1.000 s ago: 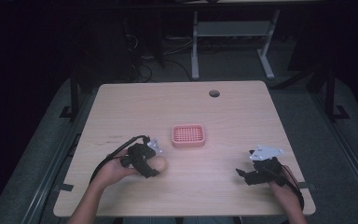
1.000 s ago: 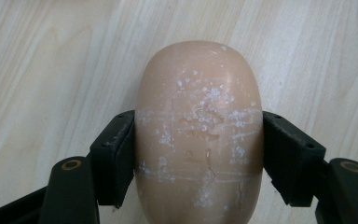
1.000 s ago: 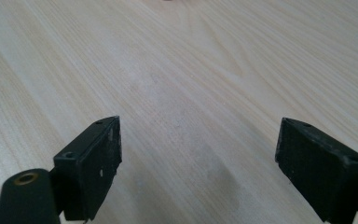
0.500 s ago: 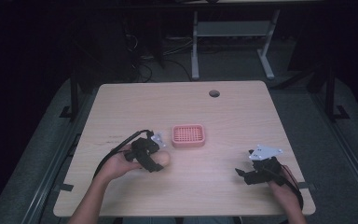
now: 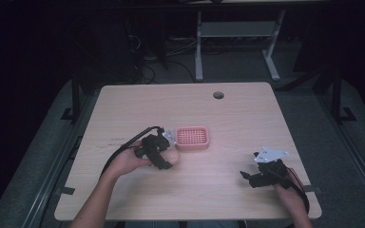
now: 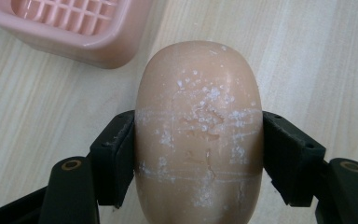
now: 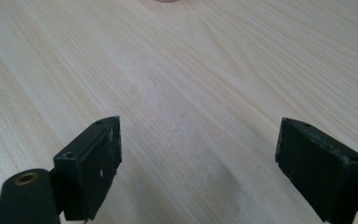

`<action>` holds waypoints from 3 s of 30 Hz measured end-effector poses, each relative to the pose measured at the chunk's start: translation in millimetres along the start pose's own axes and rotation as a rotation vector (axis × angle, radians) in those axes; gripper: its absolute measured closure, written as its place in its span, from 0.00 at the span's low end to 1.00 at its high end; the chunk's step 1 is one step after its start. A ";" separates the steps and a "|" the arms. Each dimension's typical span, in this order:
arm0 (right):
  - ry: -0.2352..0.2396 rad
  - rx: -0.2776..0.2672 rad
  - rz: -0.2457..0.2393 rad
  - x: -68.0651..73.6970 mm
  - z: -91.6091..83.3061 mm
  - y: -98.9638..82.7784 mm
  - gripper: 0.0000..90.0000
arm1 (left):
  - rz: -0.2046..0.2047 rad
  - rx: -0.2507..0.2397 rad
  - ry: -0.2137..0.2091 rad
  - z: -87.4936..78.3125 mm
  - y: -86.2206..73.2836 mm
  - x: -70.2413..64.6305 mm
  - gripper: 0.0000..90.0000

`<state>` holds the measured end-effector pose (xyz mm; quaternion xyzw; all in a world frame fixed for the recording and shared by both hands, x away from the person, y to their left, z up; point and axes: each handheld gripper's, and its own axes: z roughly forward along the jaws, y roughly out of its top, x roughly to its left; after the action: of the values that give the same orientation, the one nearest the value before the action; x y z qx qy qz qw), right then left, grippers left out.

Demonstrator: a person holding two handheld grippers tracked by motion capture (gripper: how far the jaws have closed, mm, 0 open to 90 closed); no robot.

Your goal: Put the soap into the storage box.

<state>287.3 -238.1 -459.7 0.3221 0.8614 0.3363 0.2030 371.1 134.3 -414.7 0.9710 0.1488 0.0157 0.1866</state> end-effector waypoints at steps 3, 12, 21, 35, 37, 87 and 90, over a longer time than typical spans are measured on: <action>0.002 -0.002 0.004 0.2 0.0 0.0 0.15 | 0.006 0.009 -0.006 0.1 4.2 3.6 0.36; 0.000 -0.001 0.002 -0.5 0.6 -0.1 0.15 | 0.024 0.014 -0.015 -1.2 17.5 9.2 0.36; 0.002 -0.002 0.006 0.0 0.9 0.1 0.15 | 0.032 0.006 -0.017 -5.2 27.5 14.0 0.36; 0.002 -0.005 0.007 -0.7 0.6 -0.2 0.15 | 0.042 0.011 -0.011 -4.9 43.0 21.4 0.36; 0.003 -0.005 0.006 -0.6 0.6 -0.2 0.15 | 0.047 0.011 -0.011 -4.6 45.2 22.4 0.36; 0.003 -0.011 0.033 -1.4 -1.3 -2.1 0.15 | 0.087 0.052 -0.014 11.2 109.7 56.4 0.36; 0.003 -0.012 0.036 -1.4 -1.4 -2.2 0.15 | 0.080 0.049 -0.023 15.3 111.0 57.9 0.36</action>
<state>286.6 -240.9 -460.2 0.3358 0.8536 0.3458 0.1975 459.1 47.5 -389.6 0.9806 0.1080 0.0082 0.1636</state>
